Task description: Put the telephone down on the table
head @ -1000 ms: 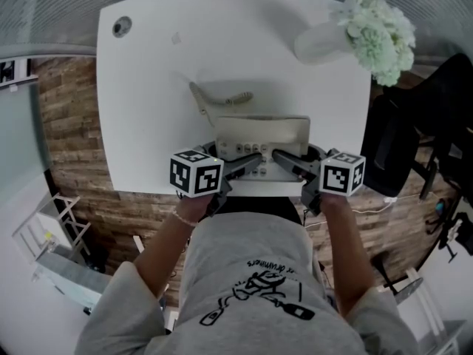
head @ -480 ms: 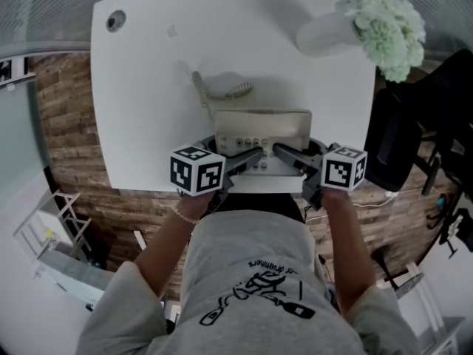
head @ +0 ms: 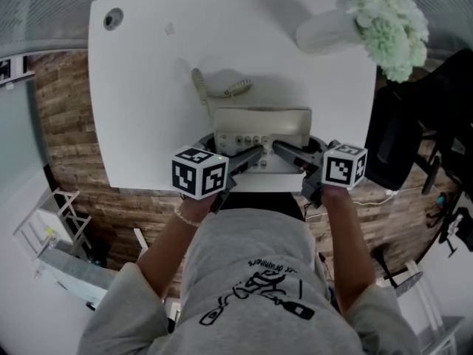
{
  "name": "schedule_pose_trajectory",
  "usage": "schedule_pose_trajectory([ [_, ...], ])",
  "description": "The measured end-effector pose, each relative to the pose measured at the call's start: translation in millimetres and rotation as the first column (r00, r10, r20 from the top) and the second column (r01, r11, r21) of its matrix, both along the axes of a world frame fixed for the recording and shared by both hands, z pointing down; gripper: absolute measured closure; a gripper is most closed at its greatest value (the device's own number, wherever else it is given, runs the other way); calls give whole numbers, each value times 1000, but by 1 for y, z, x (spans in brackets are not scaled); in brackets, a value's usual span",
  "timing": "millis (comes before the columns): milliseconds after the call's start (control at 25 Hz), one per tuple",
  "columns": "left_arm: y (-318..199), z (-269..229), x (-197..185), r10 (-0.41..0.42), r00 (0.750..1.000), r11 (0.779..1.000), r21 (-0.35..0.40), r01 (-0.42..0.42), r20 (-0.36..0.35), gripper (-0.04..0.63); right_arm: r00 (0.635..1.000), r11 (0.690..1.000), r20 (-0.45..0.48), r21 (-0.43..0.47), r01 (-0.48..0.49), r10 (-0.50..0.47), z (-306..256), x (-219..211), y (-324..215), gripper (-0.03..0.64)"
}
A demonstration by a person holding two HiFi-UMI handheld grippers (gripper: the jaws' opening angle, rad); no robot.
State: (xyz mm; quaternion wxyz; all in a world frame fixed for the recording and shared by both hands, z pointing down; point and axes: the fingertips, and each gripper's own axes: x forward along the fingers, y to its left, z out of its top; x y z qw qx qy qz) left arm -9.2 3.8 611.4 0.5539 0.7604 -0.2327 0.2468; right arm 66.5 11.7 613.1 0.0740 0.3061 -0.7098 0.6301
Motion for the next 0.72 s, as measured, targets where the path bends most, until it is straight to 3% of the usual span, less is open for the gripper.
schedule_pose_trajectory([
  [720,-3,4,-7,-25,995,999,44,21,91,172,1000,1000,-9,-13,-8,8,3,-1,-1,304],
])
